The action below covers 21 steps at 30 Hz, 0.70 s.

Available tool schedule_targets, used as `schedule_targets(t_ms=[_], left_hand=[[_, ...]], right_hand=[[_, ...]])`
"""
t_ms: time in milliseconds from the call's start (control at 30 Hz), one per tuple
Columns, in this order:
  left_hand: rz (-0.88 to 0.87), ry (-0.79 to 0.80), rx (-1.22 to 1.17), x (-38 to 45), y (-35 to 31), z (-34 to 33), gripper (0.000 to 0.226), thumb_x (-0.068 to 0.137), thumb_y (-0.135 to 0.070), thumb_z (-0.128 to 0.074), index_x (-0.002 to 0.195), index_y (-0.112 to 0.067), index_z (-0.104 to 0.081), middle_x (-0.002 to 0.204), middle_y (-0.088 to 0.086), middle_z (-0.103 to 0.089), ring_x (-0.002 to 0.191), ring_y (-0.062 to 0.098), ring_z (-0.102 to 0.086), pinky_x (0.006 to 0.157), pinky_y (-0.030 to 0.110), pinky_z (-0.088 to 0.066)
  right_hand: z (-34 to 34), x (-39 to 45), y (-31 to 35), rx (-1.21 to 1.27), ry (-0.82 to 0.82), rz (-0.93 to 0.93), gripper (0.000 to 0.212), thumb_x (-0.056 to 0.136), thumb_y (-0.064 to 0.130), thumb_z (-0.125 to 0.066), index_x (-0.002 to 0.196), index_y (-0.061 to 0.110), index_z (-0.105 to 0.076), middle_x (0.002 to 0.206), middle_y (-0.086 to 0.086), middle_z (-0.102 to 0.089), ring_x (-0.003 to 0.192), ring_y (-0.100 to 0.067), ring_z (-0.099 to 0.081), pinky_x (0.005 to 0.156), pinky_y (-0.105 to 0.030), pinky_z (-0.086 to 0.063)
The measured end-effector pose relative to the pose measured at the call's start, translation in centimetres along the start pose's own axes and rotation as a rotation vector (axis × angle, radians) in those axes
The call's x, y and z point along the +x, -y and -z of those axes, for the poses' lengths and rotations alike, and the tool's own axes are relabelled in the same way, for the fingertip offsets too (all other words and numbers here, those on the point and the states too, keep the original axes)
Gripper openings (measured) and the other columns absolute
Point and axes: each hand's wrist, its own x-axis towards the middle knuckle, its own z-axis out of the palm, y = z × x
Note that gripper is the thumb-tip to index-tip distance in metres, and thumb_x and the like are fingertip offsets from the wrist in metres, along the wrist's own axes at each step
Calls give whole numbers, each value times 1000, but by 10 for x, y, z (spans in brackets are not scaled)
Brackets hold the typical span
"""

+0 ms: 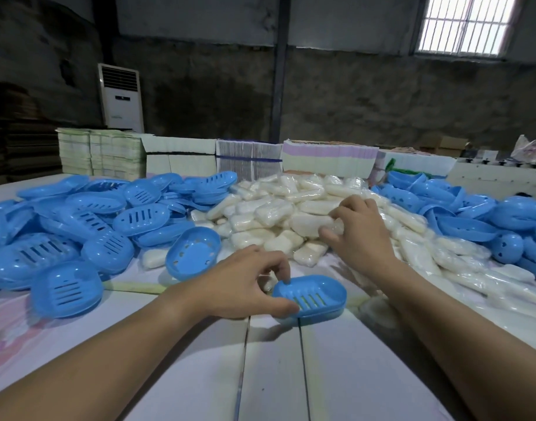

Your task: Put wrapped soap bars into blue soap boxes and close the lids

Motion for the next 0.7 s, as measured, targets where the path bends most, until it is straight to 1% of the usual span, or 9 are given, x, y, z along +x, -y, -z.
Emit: schedule_targets(t_ms=[67, 167, 300, 367, 433, 533, 567, 600, 700], left_hand=[[2, -5, -14, 1, 0, -1, 50, 58, -69, -67, 100, -45, -54, 105, -16, -52, 102, -1, -51, 82, 19, -44], [-10, -35, -56, 2, 0, -2, 47, 57, -67, -69, 96, -46, -51, 105, -17, -57, 100, 2, -53, 82, 25, -49], [9, -94, -104, 2, -1, -4, 50, 56, -63, -75, 93, -46, -46, 104, -17, -63, 99, 6, -59, 81, 33, -54], [24, -108, -114, 2, 0, -5, 52, 55, -64, -75, 94, -45, -48, 106, -17, -64, 100, 6, -60, 83, 33, -54], [43, -113, -111, 3, 2, -5, 53, 54, -67, -74, 95, -43, -50, 105, -16, -63, 98, 7, -61, 83, 32, -54], [69, -125, -111, 5, 7, -5, 53, 58, -64, -77, 98, -39, -54, 101, -14, -65, 93, 11, -63, 81, 31, -53], [72, -134, -105, 6, 8, -5, 50, 61, -61, -79, 98, -38, -55, 100, -13, -66, 92, 10, -62, 81, 31, -53], [72, -138, -98, 6, 9, -5, 47, 64, -57, -81, 99, -39, -55, 99, -13, -66, 90, 9, -62, 81, 30, -53], [70, -129, -88, 5, 8, -6, 43, 68, -56, -78, 100, -44, -52, 96, -15, -66, 81, 5, -57, 75, 25, -49]], right_hand=[[11, 2, 1, 227, -17, -126, 19, 82, 33, -70, 84, 14, -68, 98, 2, -52, 101, -21, -44, 80, -33, -36], [29, 2, 5, 520, -35, -315, 38, 73, 31, -69, 56, 10, -44, 68, 1, -43, 69, -15, -42, 62, -32, -30], [43, 2, 16, 814, 147, -565, 51, 73, 39, -70, 93, -8, -63, 79, -4, -53, 71, -16, -50, 64, -32, -40], [44, -3, 23, 804, 327, -575, 39, 77, 34, -72, 93, 0, -66, 82, -4, -59, 69, -9, -59, 60, -25, -45], [41, -8, 27, 662, 452, -499, 25, 78, 33, -73, 81, 9, -63, 73, 0, -54, 55, -4, -55, 53, -19, -44], [37, -10, 28, 531, 544, -448, 39, 74, 41, -73, 83, 5, -61, 83, 4, -41, 69, -14, -50, 63, -28, -36], [37, -9, 28, 521, 575, -449, 47, 73, 44, -74, 90, 1, -64, 85, -5, -61, 75, -15, -54, 67, -27, -38], [38, -8, 27, 514, 603, -451, 48, 72, 45, -74, 95, 4, -65, 108, -10, -65, 79, -13, -56, 73, -24, -41], [44, -6, 21, 514, 633, -470, 42, 70, 49, -73, 92, 14, -63, 86, 1, -59, 73, -11, -50, 62, -25, -32]])
